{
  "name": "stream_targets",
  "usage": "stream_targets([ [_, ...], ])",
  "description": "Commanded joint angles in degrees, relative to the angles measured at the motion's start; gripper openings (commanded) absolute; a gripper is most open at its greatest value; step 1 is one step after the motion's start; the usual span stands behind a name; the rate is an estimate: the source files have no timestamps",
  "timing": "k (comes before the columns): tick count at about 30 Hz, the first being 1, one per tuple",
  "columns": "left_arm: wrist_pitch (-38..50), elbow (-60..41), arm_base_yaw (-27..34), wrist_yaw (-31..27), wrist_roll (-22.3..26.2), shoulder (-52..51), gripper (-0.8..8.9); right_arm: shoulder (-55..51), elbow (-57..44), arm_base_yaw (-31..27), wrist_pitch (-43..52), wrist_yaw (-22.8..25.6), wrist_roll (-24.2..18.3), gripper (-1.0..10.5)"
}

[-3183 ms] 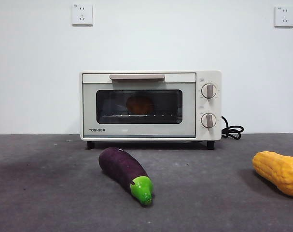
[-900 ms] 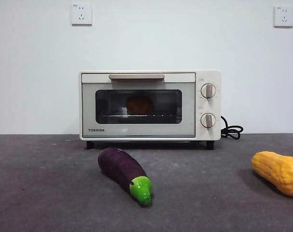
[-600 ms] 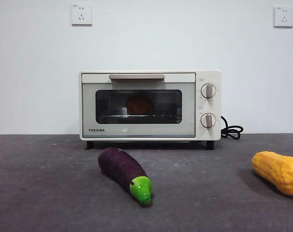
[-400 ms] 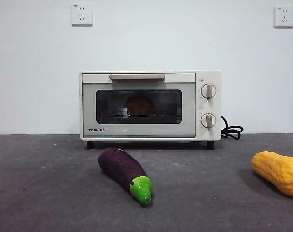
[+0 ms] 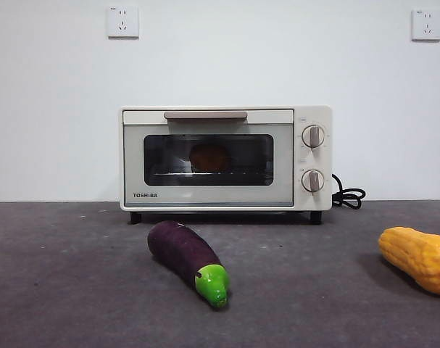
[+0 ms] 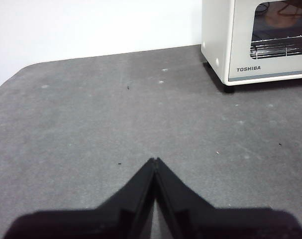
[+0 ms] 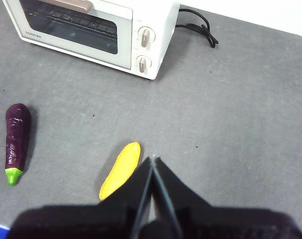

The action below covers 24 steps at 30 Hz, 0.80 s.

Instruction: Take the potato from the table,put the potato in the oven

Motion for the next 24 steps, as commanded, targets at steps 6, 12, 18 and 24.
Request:
stream_targets([
  [6,0.4,-0.6,0.2,0.2,-0.4,0.0,-0.04,-1.7,-0.3,-2.0,0.4,0.2,0.6,0.0],
  [12,0.4,-0.6,0.2,0.2,-0.4,0.0,-0.04,-8.9,-0.3,-13.0,0.4,1.9,-0.8,0.0],
  [18,0.4,-0.6,0.2,0.2,-0.4,0.0,-0.04,-15.1,-6.8,-22.5,8.0,6.3,-3.8,0.0],
  [24,0.4,-0.6,0.2,0.2,-0.4,0.0,-0.04,-18.6,-25.5,-28.6,32.0,1.8,-3.9,0.0],
])
